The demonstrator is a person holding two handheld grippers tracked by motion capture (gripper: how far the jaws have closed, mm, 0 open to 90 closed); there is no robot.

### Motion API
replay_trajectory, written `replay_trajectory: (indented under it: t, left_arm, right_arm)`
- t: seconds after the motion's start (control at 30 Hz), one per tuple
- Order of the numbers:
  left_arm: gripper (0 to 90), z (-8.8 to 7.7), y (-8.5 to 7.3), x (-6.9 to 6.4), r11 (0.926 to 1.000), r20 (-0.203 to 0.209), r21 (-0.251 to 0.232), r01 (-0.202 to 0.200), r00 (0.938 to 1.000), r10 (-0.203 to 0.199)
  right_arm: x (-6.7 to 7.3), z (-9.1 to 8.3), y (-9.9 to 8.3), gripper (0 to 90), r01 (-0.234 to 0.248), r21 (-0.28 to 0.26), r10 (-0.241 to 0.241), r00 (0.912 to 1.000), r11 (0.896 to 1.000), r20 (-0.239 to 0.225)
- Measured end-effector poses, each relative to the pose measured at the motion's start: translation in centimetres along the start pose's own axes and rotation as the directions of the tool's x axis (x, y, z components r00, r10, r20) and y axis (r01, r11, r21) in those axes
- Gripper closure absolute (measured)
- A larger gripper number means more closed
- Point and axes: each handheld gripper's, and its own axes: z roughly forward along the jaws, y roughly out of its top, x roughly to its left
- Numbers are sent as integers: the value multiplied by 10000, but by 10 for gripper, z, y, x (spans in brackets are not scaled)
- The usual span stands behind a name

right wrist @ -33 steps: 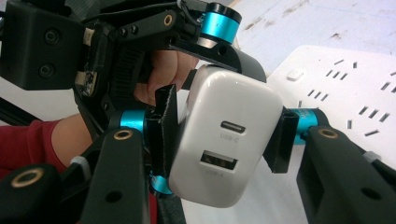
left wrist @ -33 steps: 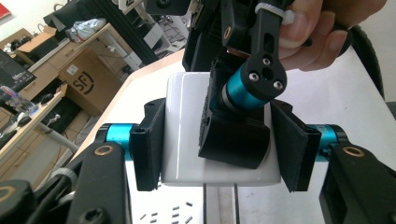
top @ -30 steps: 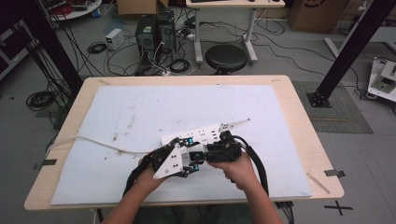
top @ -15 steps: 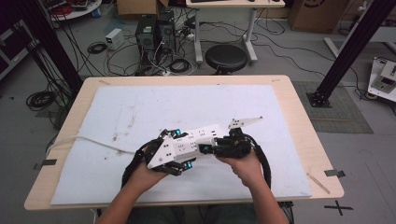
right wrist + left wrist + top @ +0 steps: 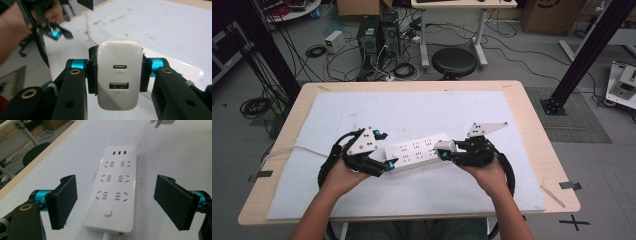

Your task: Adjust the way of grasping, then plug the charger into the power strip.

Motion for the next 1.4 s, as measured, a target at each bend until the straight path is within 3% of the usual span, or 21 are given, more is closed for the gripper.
replay_trajectory:
  t: [0.2,0.37,0.6,0.77,0.93,1.03,1.13,1.27,1.4]
  left_arm:
    - [190,-20,-5,32,9966,-187,479,665,9977,-656]
    - [187,-32,-9,51,9929,-459,709,957,9947,-925]
    - [187,-34,-14,58,9884,-489,1030,1119,9930,-1073]
    - [187,-34,-18,63,9771,-249,1261,1713,9852,-1695]
    - [187,-38,-19,67,9746,-287,1523,1641,9864,-1616]
    - [187,-41,-20,68,9733,-362,1461,1772,9841,-1738]
    - [187,-43,-24,70,9718,-419,1500,1817,9832,-1774]
    - [187,-44,-30,70,9694,-464,1536,1916,9813,-1866]
    - [187,-44,-35,70,9683,-453,1548,1961,9805,-1914]
  right_arm:
    - [-6,-11,0,632,241,179,-249,9986,9996,470]
    - [-10,-17,-2,632,346,262,-362,9972,9991,648]
    - [-12,-22,0,632,486,466,-520,9957,9977,768]
    - [-14,-25,3,632,655,518,-696,9943,9965,812]
    - [-16,-25,4,632,863,850,-929,9927,9926,764]
    - [-14,-23,7,632,1365,925,-1424,9879,9863,608]
    - [-10,-21,11,632,2159,843,-2208,9739,9728,532]
    - [-7,-18,18,632,2369,982,-2481,9607,9666,1247]
    - [-10,-10,25,632,2437,1724,-2755,9415,9544,1943]
